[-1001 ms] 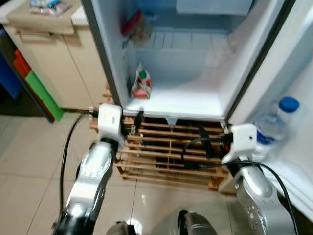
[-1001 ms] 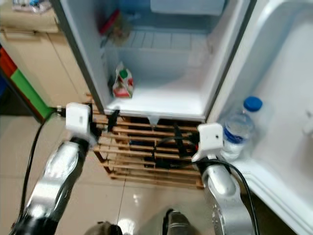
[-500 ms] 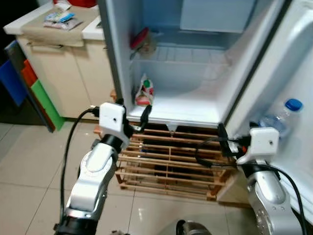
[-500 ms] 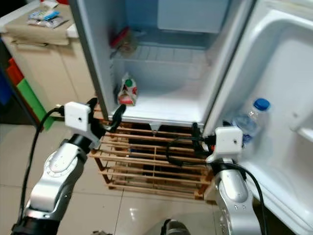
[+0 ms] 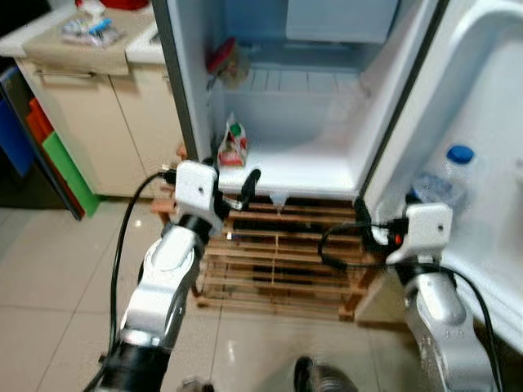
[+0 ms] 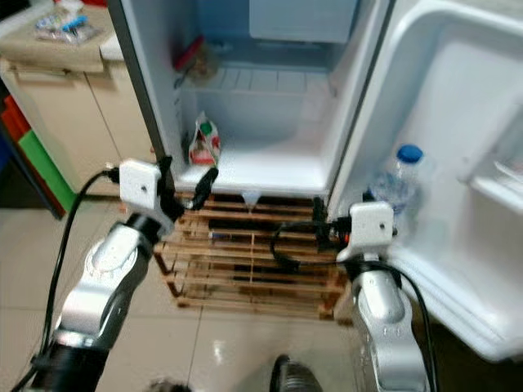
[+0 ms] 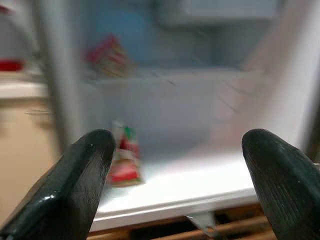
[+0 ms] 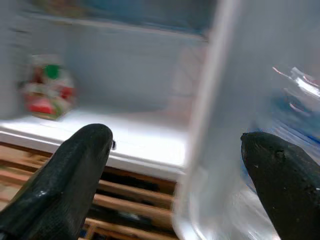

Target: Restocking fridge

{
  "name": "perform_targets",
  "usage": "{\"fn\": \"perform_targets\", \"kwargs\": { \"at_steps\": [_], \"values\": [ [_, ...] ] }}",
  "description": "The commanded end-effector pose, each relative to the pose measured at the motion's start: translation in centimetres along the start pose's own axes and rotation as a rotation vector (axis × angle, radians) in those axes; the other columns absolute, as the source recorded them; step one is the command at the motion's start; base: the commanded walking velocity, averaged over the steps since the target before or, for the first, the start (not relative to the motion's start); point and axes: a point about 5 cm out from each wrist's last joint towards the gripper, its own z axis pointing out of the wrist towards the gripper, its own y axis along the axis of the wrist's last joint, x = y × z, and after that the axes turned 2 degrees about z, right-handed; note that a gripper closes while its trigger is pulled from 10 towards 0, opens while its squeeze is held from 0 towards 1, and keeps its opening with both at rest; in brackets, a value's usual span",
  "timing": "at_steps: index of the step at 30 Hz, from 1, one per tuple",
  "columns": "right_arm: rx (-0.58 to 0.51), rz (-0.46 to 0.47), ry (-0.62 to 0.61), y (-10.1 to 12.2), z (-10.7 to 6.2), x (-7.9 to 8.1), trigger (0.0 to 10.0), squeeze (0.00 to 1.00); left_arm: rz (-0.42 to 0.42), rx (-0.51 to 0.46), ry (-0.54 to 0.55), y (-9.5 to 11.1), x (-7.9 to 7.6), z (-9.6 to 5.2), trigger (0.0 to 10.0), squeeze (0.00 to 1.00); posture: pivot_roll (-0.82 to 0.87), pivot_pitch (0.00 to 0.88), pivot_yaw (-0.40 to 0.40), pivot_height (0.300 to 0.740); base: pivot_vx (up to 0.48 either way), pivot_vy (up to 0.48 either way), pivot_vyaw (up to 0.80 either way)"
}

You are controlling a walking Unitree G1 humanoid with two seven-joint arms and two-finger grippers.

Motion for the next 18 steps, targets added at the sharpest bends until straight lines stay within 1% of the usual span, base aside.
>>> {"fn": "perform_targets", "kwargs": {
  "at_steps": [1,12,16,18],
  "values": [
    [-0.006,-0.018,0.007,0.0,0.1,0.2,10.0,0.00,-0.003,-0.001,-0.002,-0.1,0.0,0.1,10.0,0.00,-0.17,0.000,0.026,0.740,0.000,0.000,-0.52],
    [0.019,-0.027,0.030,-0.4,-0.4,0.0,10.0,0.00,-0.026,0.014,0.012,-0.7,-0.2,0.1,10.0,0.00,-0.19,0.000,0.017,0.740,0.000,0.000,-0.74],
    [0.029,-0.041,0.051,-0.5,-0.8,0.0,10.0,0.00,-0.025,0.015,0.012,-0.8,-0.3,0.0,10.0,0.00,-0.19,0.001,0.016,0.740,0.000,0.000,0.00],
    [0.043,-0.043,0.055,-0.8,-1.3,-0.2,10.0,0.00,-0.023,0.021,0.023,-1.0,-0.4,-0.1,10.0,0.00,-0.20,0.008,0.016,0.740,0.000,0.000,0.00]
  ]
}}
